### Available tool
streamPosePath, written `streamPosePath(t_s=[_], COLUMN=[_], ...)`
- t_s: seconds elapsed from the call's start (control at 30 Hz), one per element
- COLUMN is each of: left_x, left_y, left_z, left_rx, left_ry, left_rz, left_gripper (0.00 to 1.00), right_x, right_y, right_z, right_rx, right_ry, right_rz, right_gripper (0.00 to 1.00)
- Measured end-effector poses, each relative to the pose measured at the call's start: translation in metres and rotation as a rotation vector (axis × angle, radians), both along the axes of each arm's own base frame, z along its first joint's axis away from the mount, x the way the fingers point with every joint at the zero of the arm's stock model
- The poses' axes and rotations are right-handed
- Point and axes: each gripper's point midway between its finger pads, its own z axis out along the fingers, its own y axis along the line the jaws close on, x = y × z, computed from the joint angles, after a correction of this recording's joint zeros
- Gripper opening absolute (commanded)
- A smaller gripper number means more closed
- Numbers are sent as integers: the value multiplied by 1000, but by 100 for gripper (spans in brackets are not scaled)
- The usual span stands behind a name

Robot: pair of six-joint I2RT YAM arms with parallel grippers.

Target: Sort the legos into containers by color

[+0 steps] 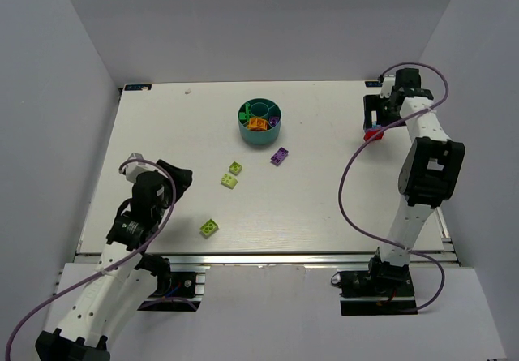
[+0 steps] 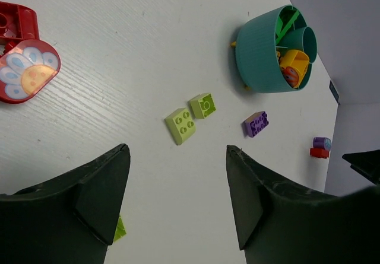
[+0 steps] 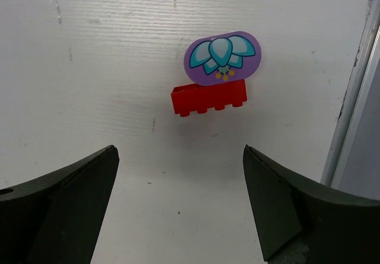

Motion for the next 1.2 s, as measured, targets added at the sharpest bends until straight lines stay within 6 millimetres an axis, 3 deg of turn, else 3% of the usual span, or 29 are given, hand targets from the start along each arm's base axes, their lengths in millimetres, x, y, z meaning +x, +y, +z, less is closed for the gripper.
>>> streamPosePath(t_s=[0.13,0.23,0.53,0.83,1.2], left_x=[0,-1,2,5,6], left_y=[-2,-3,-7,-11,-13], left_z=[-4,-4,-11,-16,-14], left_rx=[-9,-19,-36,-51,-63], left_ry=[5,5,25,46,38], left_rz=[-5,-7,-8,-18,-18], left_gripper=[75,75,75,75,75], right_x=[13,11,12,17,24], right_y=[-6,-4,-6,-9,-13], right_z=[-18,-34,-53,-83,-80], right_rx=[7,43,56,4,-6], right_ry=[35,79,119,141,103], right_rz=[-91,-159,-366,-436,-465], right_gripper=[89,89,86,69,49])
